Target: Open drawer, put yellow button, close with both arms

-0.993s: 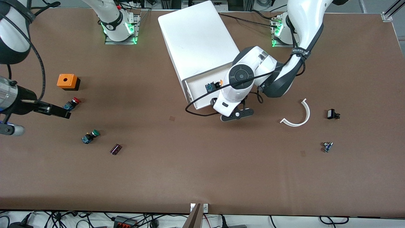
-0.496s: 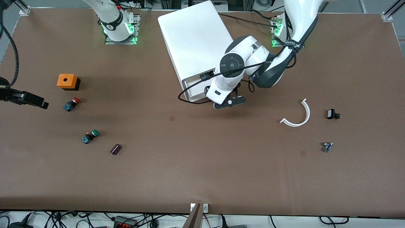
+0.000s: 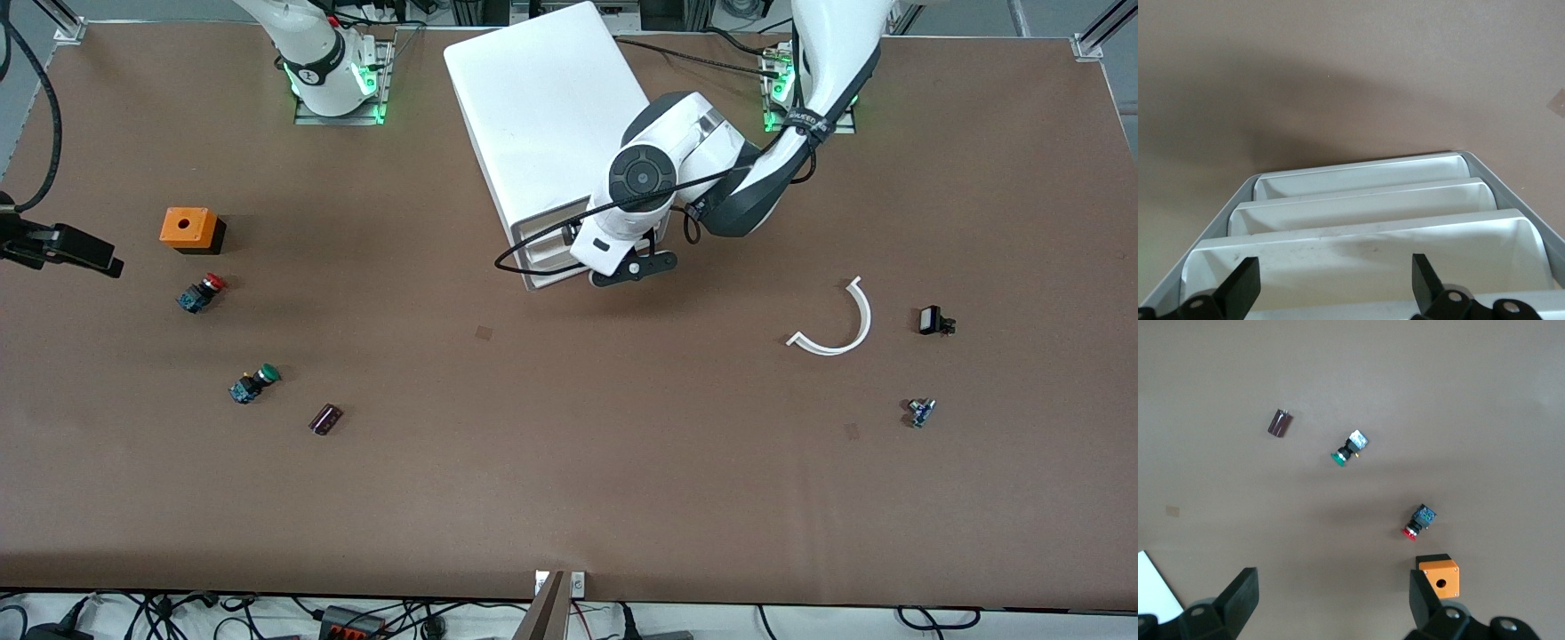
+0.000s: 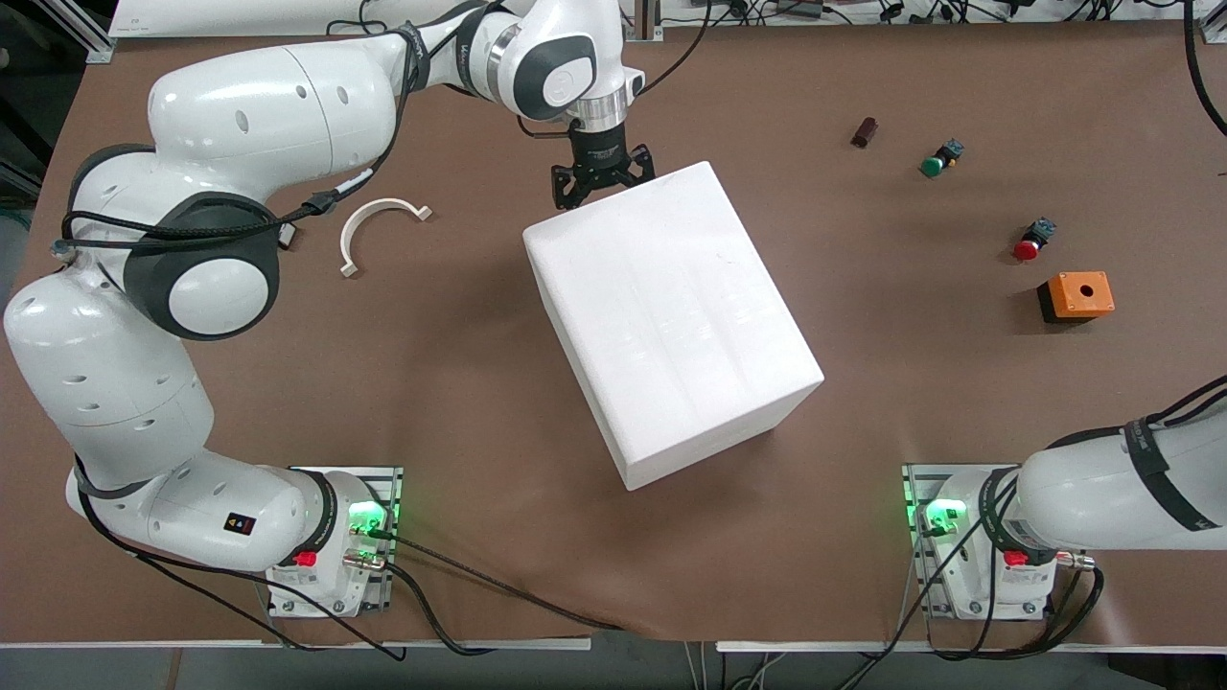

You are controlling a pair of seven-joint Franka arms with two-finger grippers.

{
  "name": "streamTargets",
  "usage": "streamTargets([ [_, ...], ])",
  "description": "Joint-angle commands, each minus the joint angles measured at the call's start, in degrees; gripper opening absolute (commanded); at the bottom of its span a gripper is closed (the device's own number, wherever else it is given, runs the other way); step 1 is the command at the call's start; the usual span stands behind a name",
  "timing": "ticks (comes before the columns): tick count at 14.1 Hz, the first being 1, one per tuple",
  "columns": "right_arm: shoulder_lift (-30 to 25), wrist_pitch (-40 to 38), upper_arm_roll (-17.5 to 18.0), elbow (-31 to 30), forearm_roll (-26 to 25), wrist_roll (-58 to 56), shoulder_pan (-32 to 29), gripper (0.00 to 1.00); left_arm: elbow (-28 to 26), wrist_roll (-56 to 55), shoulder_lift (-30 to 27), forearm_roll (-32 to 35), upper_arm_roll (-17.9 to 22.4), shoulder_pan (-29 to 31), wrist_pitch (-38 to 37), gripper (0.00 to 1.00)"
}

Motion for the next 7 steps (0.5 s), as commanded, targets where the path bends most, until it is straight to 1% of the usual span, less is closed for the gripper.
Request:
streamTargets([
  [1, -7.0, 4.1, 0.4, -10.6, -1.0, -0.5, -0.3, 1.00, -2.3, -0.5, -2.0, -1.4, -1.3, 1.1, 0.2, 1.00],
  [4, -9.7, 4.8, 0.3, -14.7, -0.9, -0.6, -0.3, 1.00, -2.4, -0.6, -2.0, -3.3, -1.3, 1.0, 0.2, 1.00],
  [7, -9.9, 5.0, 0.4, -15.5, -1.0, -0.7, -0.3, 1.00, -2.4, -0.8, -2.0, -3.4, -1.3, 1.0, -0.8, 1.00],
])
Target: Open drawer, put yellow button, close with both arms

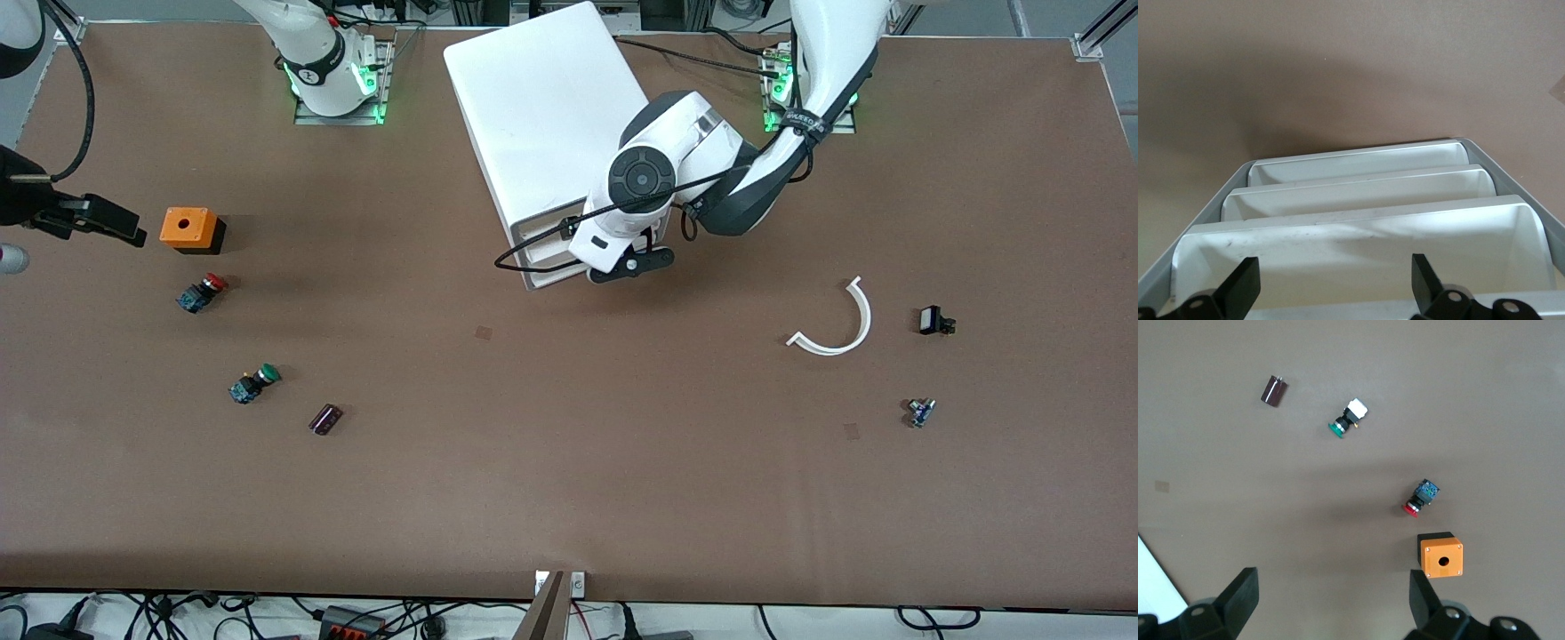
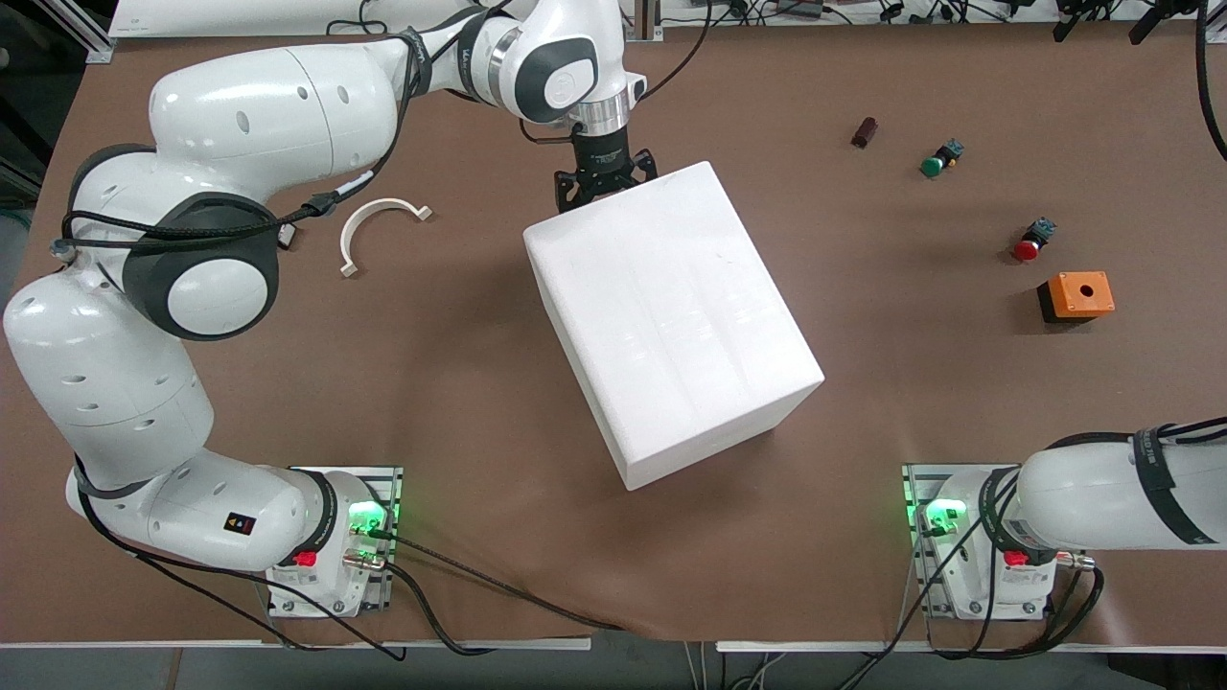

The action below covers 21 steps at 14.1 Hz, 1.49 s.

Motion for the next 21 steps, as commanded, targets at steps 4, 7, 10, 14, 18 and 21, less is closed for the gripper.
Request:
streamTargets([
  [4, -1.6, 2.4, 0.4, -1.9, -0.5, -1.9, -0.2, 1.00, -1.6, -0.5, -2.1, -1.6, -1.0, 1.4, -0.7, 1.00],
  [7, -1.7, 2.1, 0.3, -0.7, -0.5, -2.0, -0.3, 1.00, -0.6, 0.6, -4.2, -0.3, -0.4, 4.6, -1.4, 1.00],
  [10, -2.1, 1.9, 0.3, -0.5, -0.8, -2.6, -0.3, 1.00, 1.4, 5.9, -6.8, 6.9, -0.5, 10.2, -3.0, 1.00],
  [14, -2.1, 1.8, 0.1, -0.7, -0.4, -2.9, -0.3, 1.00, 5.2, 11.2, -8.3, 19.4, -0.4, 13.6, -5.5, 1.00],
  [18, -2.2, 1.4, 0.1, -0.8, -0.3, -2.9, -0.3, 1.00, 5.6, 29.3, -11.9, 18.8, -0.3, 21.1, -8.2, 1.00],
  [21, -2.2, 1.4, 0.1, -0.9, -0.3, -2.9, -0.3, 1.00, 2.4, 40.3, -19.0, 11.6, 8.0, 20.4, -9.1, 1.00],
])
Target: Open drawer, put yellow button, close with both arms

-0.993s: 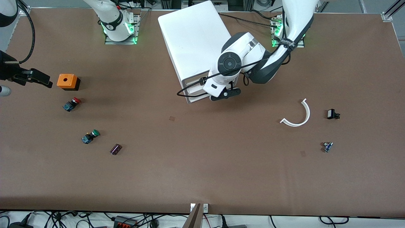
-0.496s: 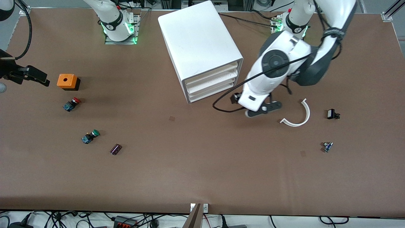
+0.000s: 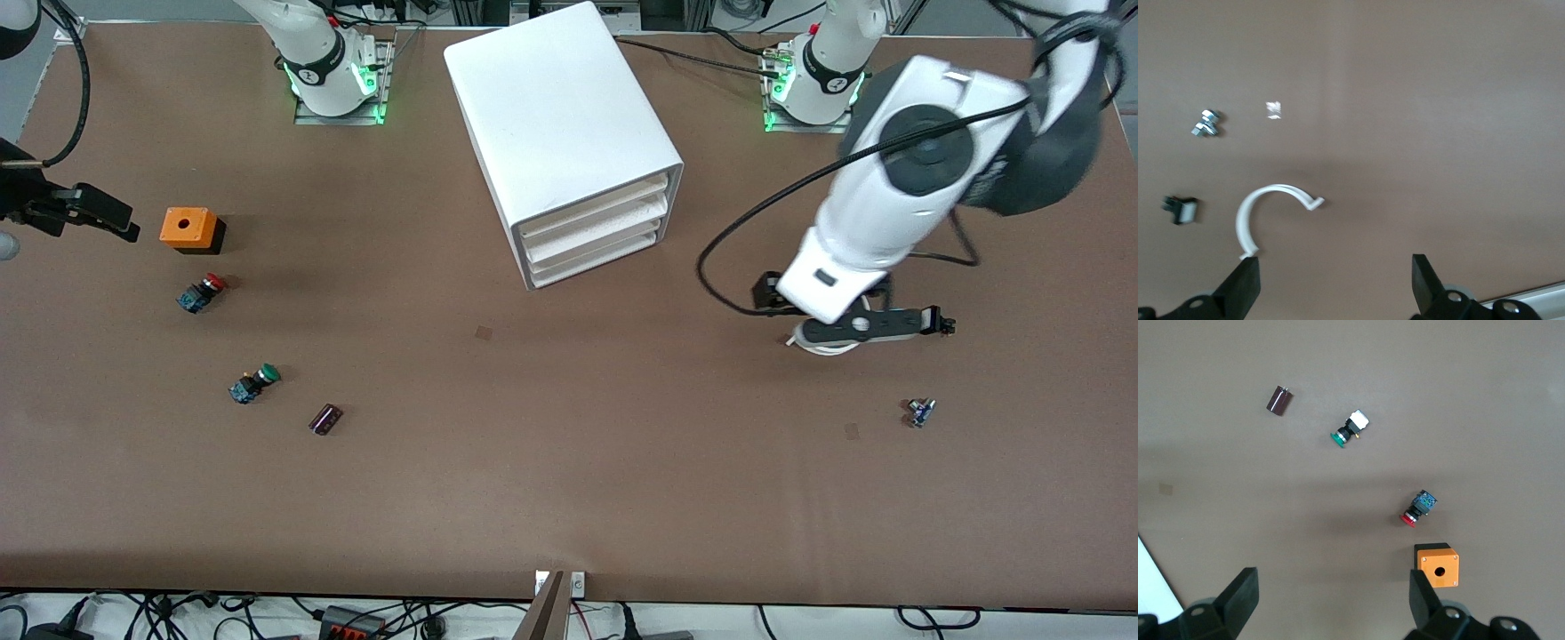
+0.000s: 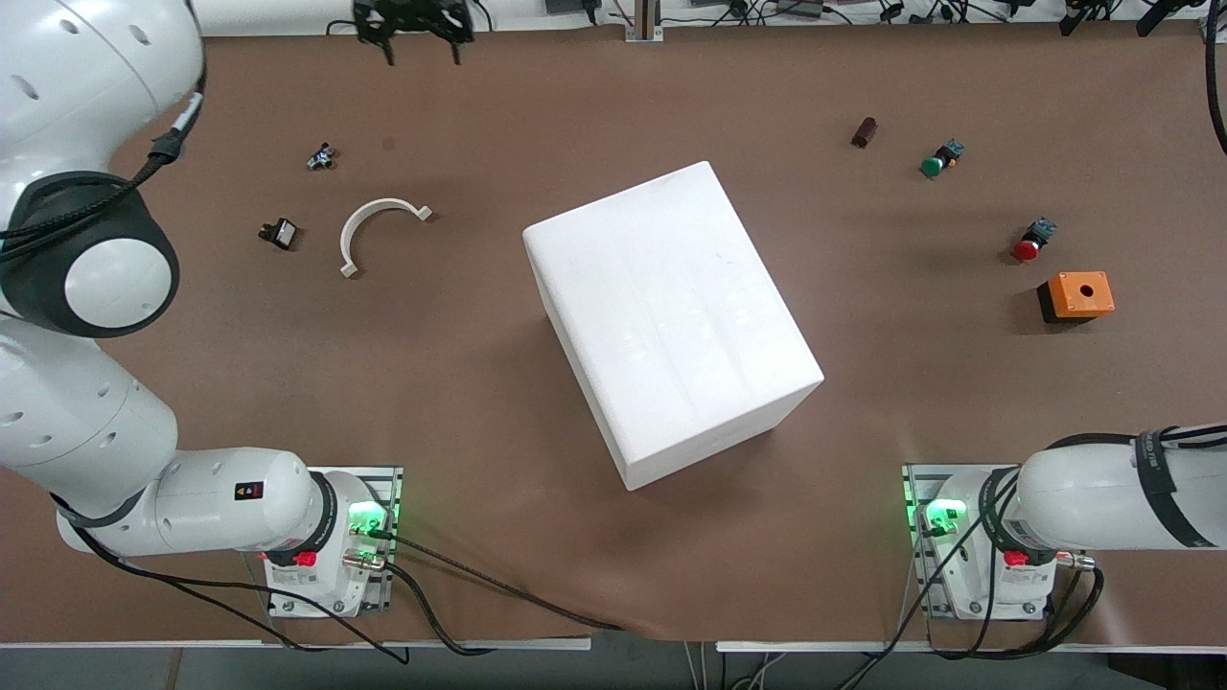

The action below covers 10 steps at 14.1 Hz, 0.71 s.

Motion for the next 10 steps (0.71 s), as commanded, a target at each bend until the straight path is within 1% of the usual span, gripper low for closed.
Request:
streamTargets([
  [1, -0.8, -0.3, 0.2, -0.4, -0.3, -1.0, -0.3, 1.00, -5.4, 12.0, -8.3, -9.3, 9.4, -1.3, -1.3, 1.00],
  [2, -0.8, -0.2, 0.1, -0.4, -0.4, -1.0, -0.3, 1.00, -7.5, 16.1, -10.7, -10.2, 12.6, -2.4, -1.2, 1.00],
  [4, -0.8, -0.2, 0.1, -0.5, -0.4, -1.0, -0.3, 1.00, -12.7, 18.7, -15.8, -10.6, 20.2, -6.2, -1.1, 1.00],
  [5, -0.7, -0.2, 0.1, -0.5, -0.4, -1.0, -0.3, 1.00, -14.8, 21.0, -18.3, -10.6, 21.9, -6.7, -1.1, 1.00],
  [6, -0.8, -0.1, 0.1, -0.5, -0.4, -1.0, -0.3, 1.00, -15.6, 23.8, -20.2, -10.6, 22.2, -6.6, -1.1, 1.00],
  [7, -0.8, -0.1, 0.1, -0.5, -0.4, -1.0, -0.3, 1.00, -15.4, 25.0, -20.8, -10.6, 22.2, -6.4, -1.2, 1.00],
  [9, -0.8, -0.2, 0.1, -0.5, -0.4, -1.0, -0.3, 1.00, -14.7, 25.1, -20.9, -11.2, 22.4, -6.1, -1.1, 1.00],
  [10, -0.8, -0.4, 0.1, -0.5, -0.4, -1.0, -0.3, 1.00, -14.5, 25.2, -20.7, -13.2, 23.0, -6.0, -1.2, 1.00],
])
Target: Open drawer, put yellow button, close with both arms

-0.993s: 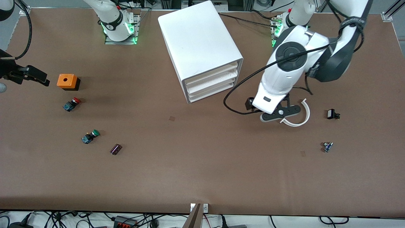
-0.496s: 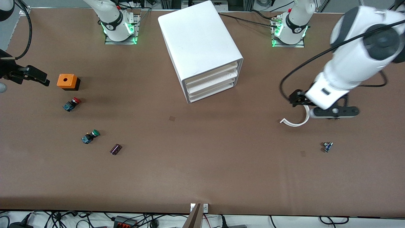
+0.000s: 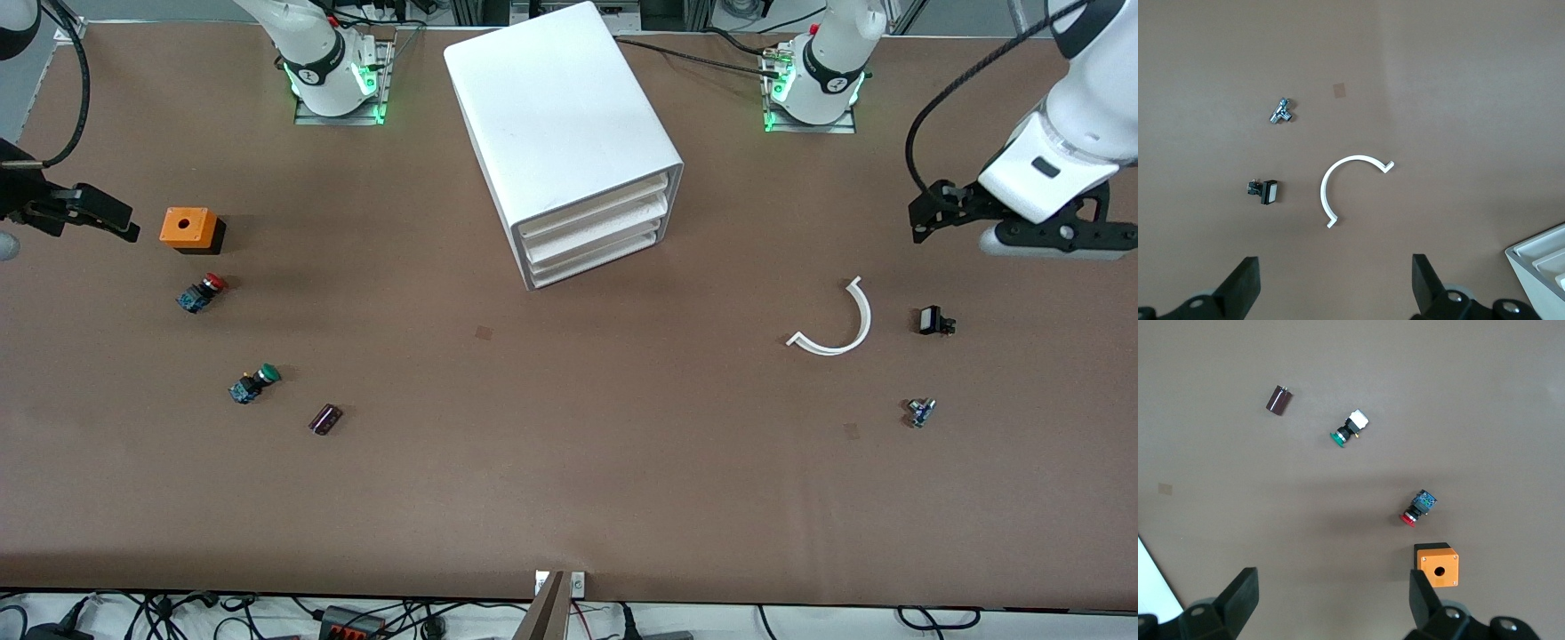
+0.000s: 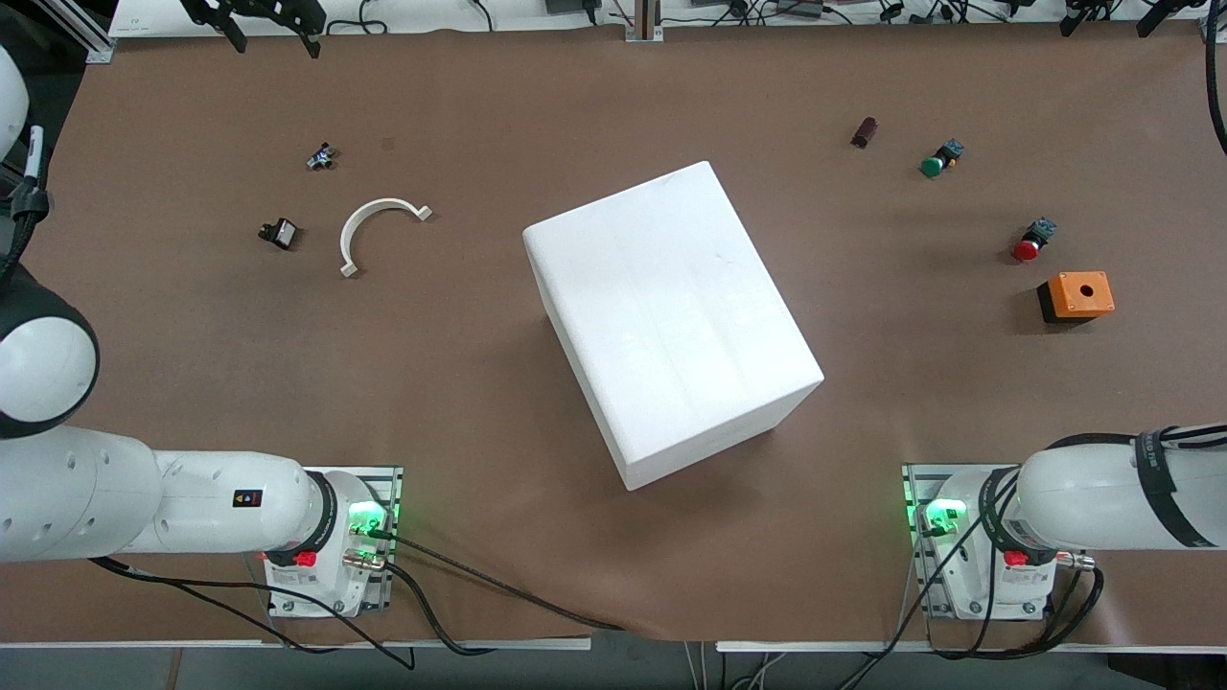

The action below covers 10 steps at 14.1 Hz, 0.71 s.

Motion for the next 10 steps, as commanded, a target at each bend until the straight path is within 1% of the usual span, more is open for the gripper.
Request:
streamTargets([
  [1, -0.8, -0.4, 0.1, -0.5, -0.4, -0.9, -0.3, 1.00, -1.5, 1.9, -0.6, -3.8, 2.4, -0.8, 0.8, 1.00],
  [10, -0.8, -0.5, 0.4, -0.5, -0.4, -0.9, -0.2, 1.00, 1.4, 1.6, 0.5, -3.7, 1.8, -1.1, -1.2, 1.00],
])
